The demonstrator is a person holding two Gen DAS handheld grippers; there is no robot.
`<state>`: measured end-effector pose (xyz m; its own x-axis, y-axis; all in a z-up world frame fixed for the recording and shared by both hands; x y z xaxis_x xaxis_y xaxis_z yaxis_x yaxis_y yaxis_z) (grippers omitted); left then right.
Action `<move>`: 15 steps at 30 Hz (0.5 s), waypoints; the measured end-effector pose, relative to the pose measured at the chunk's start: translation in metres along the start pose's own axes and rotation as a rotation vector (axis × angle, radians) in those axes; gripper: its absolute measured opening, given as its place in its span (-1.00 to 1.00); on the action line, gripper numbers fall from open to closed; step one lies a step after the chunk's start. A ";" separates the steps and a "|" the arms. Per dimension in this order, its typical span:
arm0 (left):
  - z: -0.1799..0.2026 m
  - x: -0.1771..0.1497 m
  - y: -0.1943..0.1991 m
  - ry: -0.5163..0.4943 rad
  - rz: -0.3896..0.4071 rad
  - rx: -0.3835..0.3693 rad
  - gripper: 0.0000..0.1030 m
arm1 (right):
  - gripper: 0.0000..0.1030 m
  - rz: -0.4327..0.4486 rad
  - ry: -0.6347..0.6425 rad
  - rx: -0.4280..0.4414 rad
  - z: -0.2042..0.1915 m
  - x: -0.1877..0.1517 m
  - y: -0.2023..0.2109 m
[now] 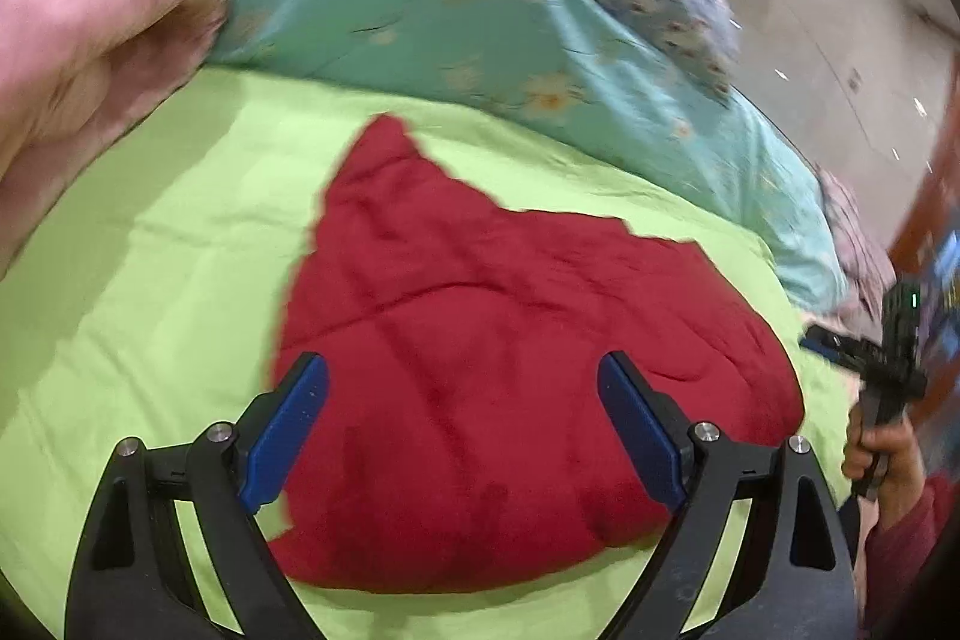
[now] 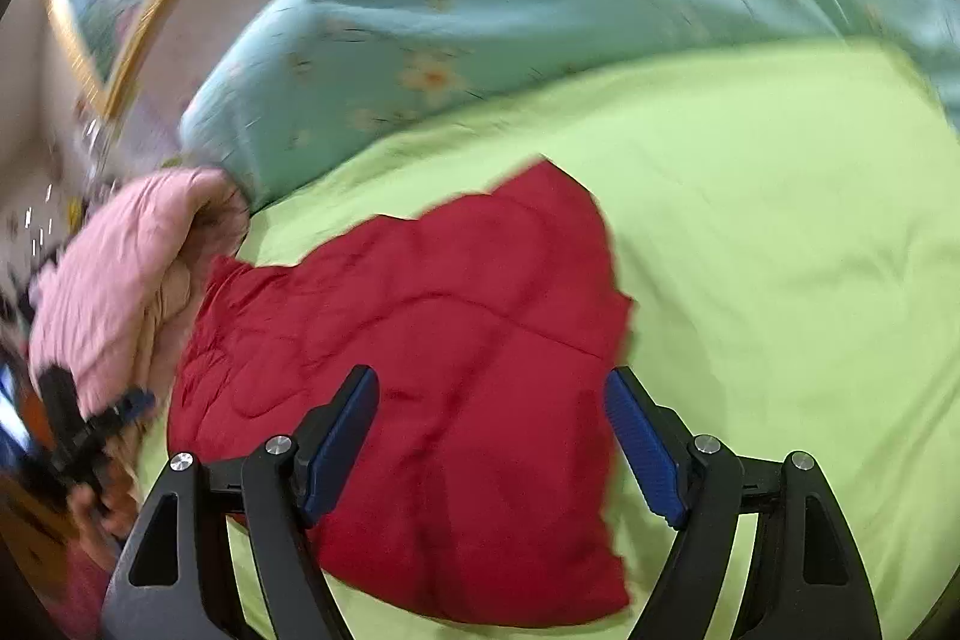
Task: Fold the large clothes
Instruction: 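Open both tools and lay the folded bundle down on the sheet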
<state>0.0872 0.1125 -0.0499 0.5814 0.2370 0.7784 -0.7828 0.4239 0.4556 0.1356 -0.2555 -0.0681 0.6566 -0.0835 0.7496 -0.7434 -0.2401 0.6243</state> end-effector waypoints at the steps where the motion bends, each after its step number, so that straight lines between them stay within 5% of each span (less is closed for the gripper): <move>1: 0.012 -0.004 -0.008 -0.022 -0.022 -0.020 0.79 | 0.52 0.012 0.034 -0.010 -0.010 0.001 0.003; 7: 0.042 -0.020 -0.047 -0.100 -0.119 0.030 0.79 | 0.50 0.012 0.185 -0.005 -0.071 -0.013 -0.004; 15: 0.020 -0.032 -0.083 -0.086 -0.198 0.123 0.79 | 0.62 -0.093 0.300 -0.128 -0.100 -0.042 -0.063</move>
<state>0.1294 0.0522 -0.1040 0.7090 0.0827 0.7003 -0.6798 0.3442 0.6476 0.1427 -0.1401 -0.1169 0.6692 0.2261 0.7079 -0.7048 -0.1086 0.7010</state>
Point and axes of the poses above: each gripper's, at about its wrist camera, not at the fingertips, and y roughly against the way its jaws point, z to its right, x to its top, the point moved 9 cm from there along -y, roughly the way its jaws point, and after that the axes turned 14 degrees about -x, right-handed, at the moved point
